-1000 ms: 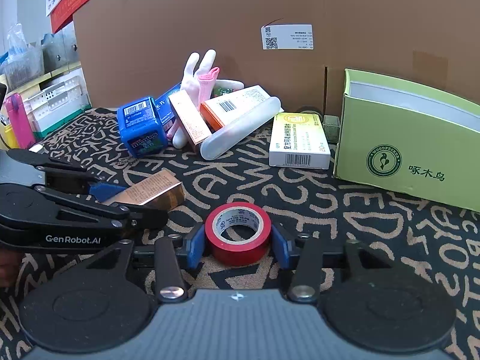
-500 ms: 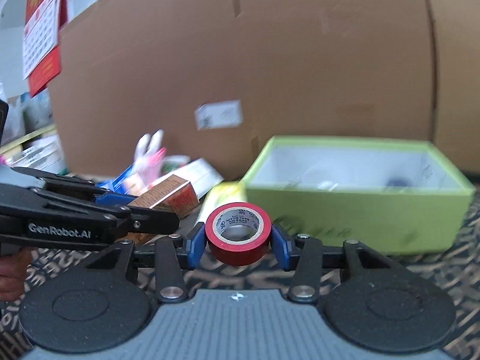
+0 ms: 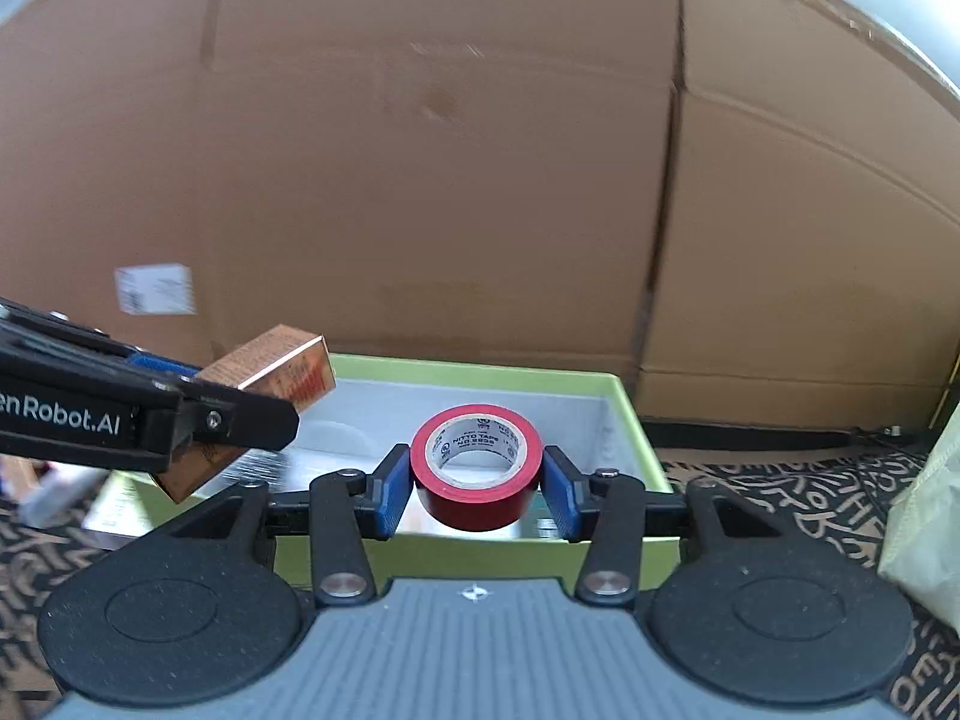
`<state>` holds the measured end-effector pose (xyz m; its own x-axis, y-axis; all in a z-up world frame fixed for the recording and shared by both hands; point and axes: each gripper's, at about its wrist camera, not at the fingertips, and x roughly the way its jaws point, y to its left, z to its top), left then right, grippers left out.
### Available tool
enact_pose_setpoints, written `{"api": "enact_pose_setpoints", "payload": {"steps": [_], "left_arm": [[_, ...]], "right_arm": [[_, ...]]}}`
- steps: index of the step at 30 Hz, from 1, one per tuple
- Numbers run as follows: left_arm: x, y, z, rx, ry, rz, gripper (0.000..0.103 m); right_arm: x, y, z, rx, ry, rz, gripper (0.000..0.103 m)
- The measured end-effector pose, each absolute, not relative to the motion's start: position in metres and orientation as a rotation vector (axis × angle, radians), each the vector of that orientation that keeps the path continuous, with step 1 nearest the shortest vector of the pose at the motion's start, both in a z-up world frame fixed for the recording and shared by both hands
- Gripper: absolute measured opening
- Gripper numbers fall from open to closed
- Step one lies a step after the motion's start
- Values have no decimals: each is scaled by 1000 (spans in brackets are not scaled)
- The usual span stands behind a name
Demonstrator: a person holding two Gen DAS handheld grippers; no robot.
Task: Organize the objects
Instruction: 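Place the red tape and copper box into the green shoebox and release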
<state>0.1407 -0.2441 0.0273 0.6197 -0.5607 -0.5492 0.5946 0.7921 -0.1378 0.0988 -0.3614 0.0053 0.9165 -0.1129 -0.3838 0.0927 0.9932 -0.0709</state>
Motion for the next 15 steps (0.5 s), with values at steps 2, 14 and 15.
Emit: {"api": "enact_pose_setpoints", "payload": {"steps": [2, 14, 15], "left_arm": [[153, -257, 21, 62, 627, -662, 31], [198, -293, -10, 88, 685, -610, 34], [199, -295, -11, 91, 679, -620, 42]], "right_arm": [[112, -370, 0, -56, 425, -121, 51], [151, -390, -16, -41, 512, -108, 51], [154, -390, -18, -33, 521, -99, 51]]}}
